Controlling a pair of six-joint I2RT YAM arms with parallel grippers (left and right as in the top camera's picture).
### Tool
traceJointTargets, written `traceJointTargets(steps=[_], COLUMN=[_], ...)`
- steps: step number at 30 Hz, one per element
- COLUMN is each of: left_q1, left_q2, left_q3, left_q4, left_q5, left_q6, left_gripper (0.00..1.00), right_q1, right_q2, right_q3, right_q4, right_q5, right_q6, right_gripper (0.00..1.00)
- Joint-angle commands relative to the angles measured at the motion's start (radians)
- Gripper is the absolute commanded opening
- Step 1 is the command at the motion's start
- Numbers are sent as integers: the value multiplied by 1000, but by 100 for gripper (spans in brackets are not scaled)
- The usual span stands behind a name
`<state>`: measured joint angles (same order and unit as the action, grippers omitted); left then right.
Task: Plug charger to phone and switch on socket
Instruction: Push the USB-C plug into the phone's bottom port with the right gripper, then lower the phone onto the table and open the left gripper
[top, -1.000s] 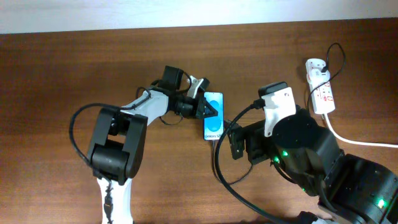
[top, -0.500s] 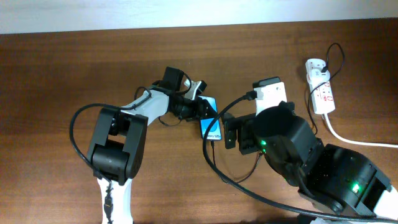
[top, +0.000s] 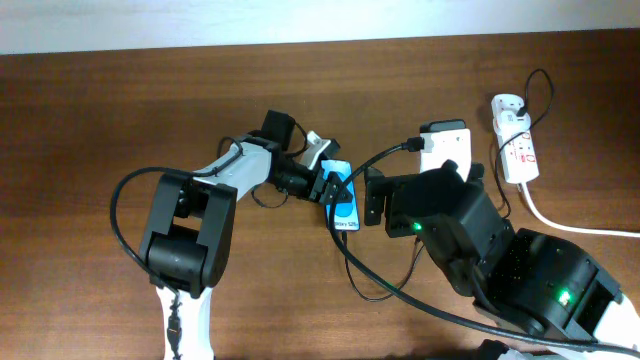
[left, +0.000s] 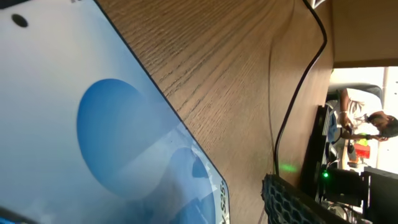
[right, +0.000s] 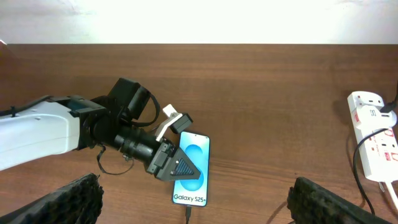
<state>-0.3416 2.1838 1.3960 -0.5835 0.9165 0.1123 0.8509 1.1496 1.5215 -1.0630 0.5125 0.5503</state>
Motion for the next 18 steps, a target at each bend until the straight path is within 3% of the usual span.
traceJointTargets(steps=[1, 3, 7, 13, 18], left_q1=[0, 5, 5, 24, 183], left_q2=[14, 14, 14, 13, -123], left_q3=[-12, 6, 90, 161, 492], left_q4=[-10, -58, -190, -213, -463], left_q5=[-106, -146, -299, -323, -431], left_q6=[-14, -15, -16, -33, -36], left_gripper=[73, 77, 99, 99, 100], right_q1=[-1, -1, -1, -1, -1], right_q2=[7, 8, 9, 9, 16], right_q3=[-1, -1, -1, -1, -1], right_q4=[0, 0, -2, -15, -18], right_q5=[23, 24, 79, 124, 180], right_q6=[9, 9, 57, 120, 109], right_gripper=[99, 98, 99, 99, 99])
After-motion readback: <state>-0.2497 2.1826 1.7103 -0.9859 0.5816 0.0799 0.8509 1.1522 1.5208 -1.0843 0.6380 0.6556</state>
